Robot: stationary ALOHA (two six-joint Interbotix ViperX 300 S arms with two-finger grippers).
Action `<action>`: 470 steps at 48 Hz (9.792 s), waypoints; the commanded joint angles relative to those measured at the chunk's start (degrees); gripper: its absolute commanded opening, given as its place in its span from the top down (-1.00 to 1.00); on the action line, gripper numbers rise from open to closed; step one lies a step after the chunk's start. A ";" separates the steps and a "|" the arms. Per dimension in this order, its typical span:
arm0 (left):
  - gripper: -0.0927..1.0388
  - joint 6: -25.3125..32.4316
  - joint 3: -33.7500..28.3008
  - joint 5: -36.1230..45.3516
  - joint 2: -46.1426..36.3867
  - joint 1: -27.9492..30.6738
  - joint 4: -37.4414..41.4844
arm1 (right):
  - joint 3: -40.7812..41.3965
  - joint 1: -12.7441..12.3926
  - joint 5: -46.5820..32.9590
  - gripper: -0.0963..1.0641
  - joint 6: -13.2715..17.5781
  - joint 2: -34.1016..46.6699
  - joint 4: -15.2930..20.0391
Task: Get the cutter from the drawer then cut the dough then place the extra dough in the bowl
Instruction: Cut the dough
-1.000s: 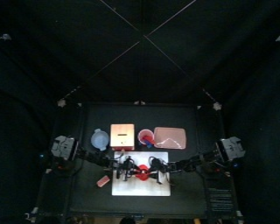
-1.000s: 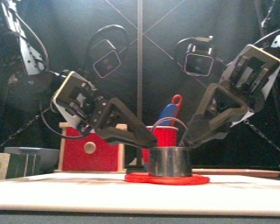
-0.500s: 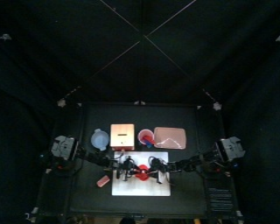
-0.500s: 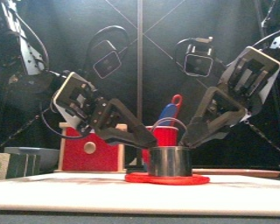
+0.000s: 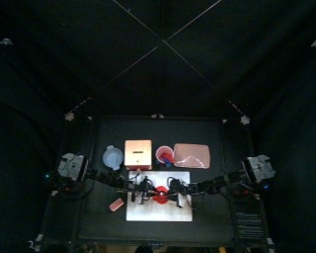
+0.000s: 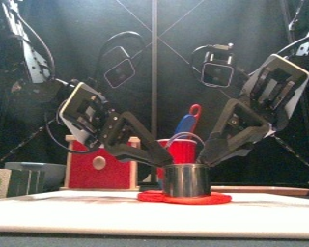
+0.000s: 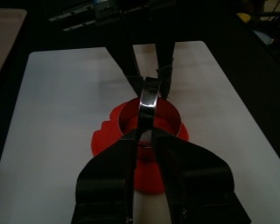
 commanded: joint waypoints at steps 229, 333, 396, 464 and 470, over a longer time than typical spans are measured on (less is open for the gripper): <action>-0.61 -0.09 -1.05 8.09 1.58 -0.18 -5.89 | -1.85 -1.23 4.22 -0.63 0.26 1.41 3.16; -0.13 0.09 -1.23 8.70 -2.72 0.00 -2.55 | -3.08 -2.37 4.31 -0.33 0.18 -0.09 2.64; -0.13 0.00 -2.46 13.80 -0.79 0.09 -2.72 | -4.83 -1.67 5.62 -0.29 0.18 1.32 1.93; -0.13 0.00 -2.55 16.00 -0.70 0.09 -2.81 | -5.80 -2.29 6.15 -0.13 0.18 -4.48 -0.79; -0.13 0.09 -2.55 16.17 -0.70 0.09 -2.81 | -5.80 -2.29 6.15 -0.13 0.18 -5.27 -0.88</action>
